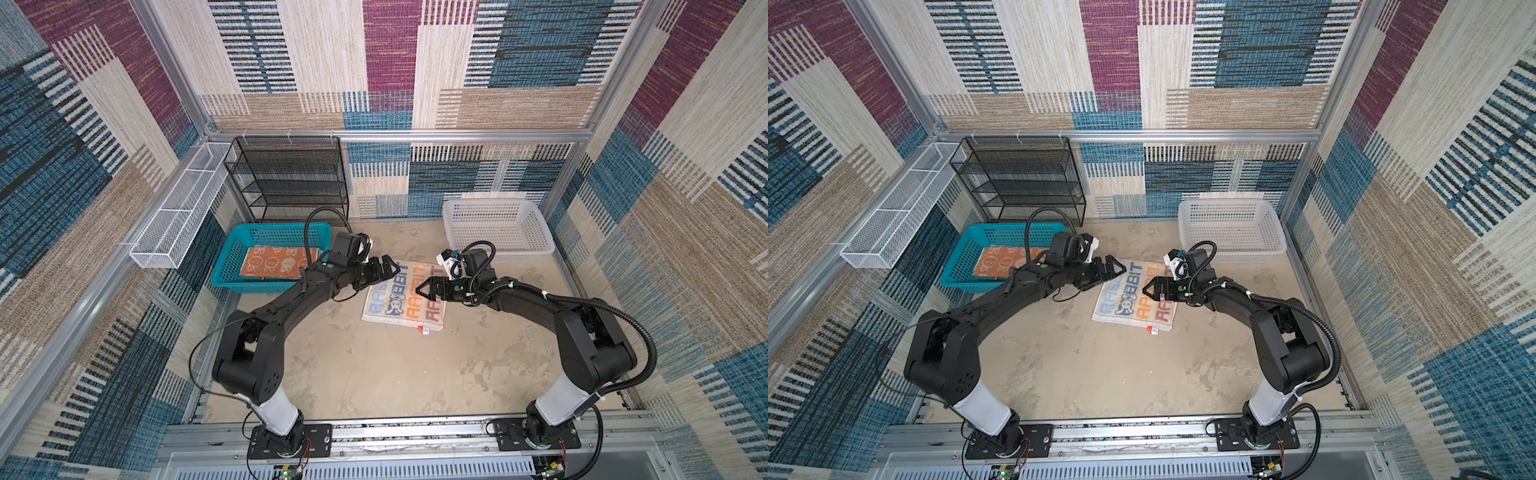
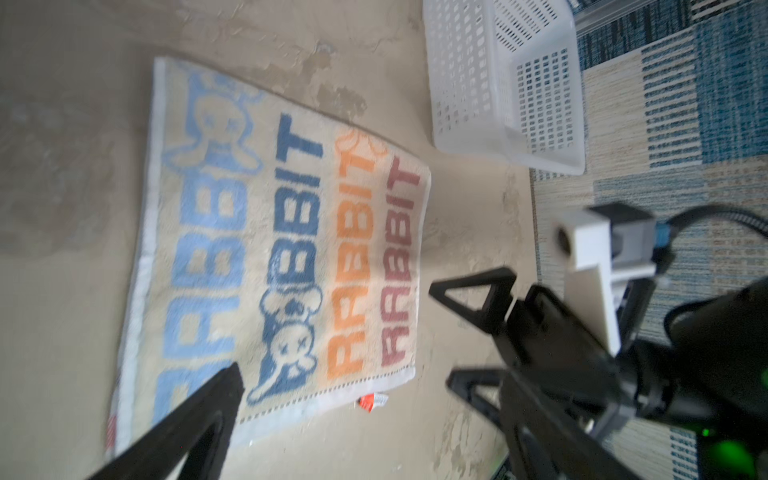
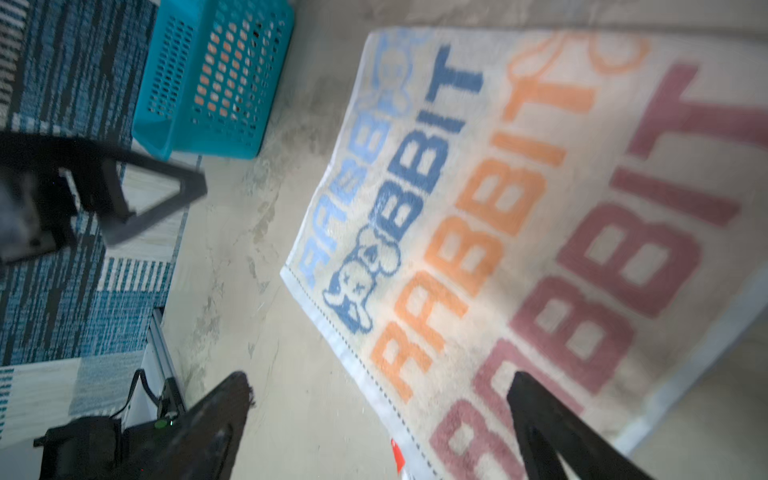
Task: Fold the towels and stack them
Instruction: 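Move both open grippers forward over the towel toward its far edge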
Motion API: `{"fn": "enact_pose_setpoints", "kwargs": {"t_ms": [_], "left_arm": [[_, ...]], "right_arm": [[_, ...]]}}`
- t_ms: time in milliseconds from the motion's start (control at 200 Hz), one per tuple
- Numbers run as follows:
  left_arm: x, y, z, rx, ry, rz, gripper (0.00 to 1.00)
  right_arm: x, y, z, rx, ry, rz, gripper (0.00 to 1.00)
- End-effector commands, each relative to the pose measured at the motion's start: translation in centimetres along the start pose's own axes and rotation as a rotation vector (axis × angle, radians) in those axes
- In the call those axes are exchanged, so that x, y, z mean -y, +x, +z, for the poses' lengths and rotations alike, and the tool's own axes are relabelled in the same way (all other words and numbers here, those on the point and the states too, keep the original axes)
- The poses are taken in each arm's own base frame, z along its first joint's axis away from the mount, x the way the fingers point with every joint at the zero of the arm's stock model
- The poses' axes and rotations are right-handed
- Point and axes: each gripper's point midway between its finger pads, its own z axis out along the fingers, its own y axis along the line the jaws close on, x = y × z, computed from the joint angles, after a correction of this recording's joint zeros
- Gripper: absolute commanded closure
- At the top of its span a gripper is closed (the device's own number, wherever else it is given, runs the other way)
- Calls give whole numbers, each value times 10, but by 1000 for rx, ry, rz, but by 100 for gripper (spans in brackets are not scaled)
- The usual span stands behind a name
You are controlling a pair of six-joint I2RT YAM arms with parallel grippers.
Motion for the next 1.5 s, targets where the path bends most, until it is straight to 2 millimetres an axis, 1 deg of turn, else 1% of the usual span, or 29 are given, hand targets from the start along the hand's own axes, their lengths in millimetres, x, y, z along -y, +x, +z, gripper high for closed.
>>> {"fn": "enact_pose_setpoints", "kwargs": {"t_ms": [0,45,130,190,316,441,566,666,771,907,1017,1067,1127,1197,1227,1282,1342,1412,1493], "left_arm": [[3,-8,21,-44,23,-28,1],[-2,-9,31,-53,13,-31,1],[-14,-3,45,-77,-14,-34,1],[-24,7,53,-99,-37,-34,1],[-48,35,64,-149,-77,-58,1],[-67,64,64,-180,-111,-76,1],[-80,81,54,-185,-146,-75,1],[-84,91,46,-185,-161,-72,1],[-82,99,38,-176,-157,-77,1],[-73,115,27,-169,-156,-60,1],[-60,128,20,-174,-150,-36,1],[-54,129,14,-170,-157,-22,1],[-49,121,5,-149,-172,1,1],[-41,102,-10,-101,-216,58,1],[-38,92,-17,-71,-240,83,1],[-34,72,-26,-17,-279,134,1],[-32,52,-29,17,-308,156,1],[-35,35,-22,6,-307,145,1],[-40,23,-8,-21,-311,136,1]], "right_arm": [[-11,10,5,7,-44,1,1],[-13,18,9,-7,-49,0,1],[-9,32,14,-34,-54,13,1],[-3,40,16,-47,-46,26,1],[4,53,18,-70,-31,39,1],[11,67,16,-94,-10,45,1],[22,80,13,-116,39,48,1],[25,91,9,-131,55,53,1],[24,104,3,-144,65,56,1],[24,119,-7,-160,100,50,1],[15,124,-15,-170,96,30,1],[9,118,-19,-159,93,18,1],[-2,101,-29,-112,96,-1,1],[-13,69,-43,-17,132,-37,1],[-14,53,-49,26,160,-46,1],[-6,29,-57,81,226,-44,1],[8,6,-61,109,262,-22,1],[25,-16,-60,132,285,-3,1],[44,-37,-54,147,338,2,1]]}}
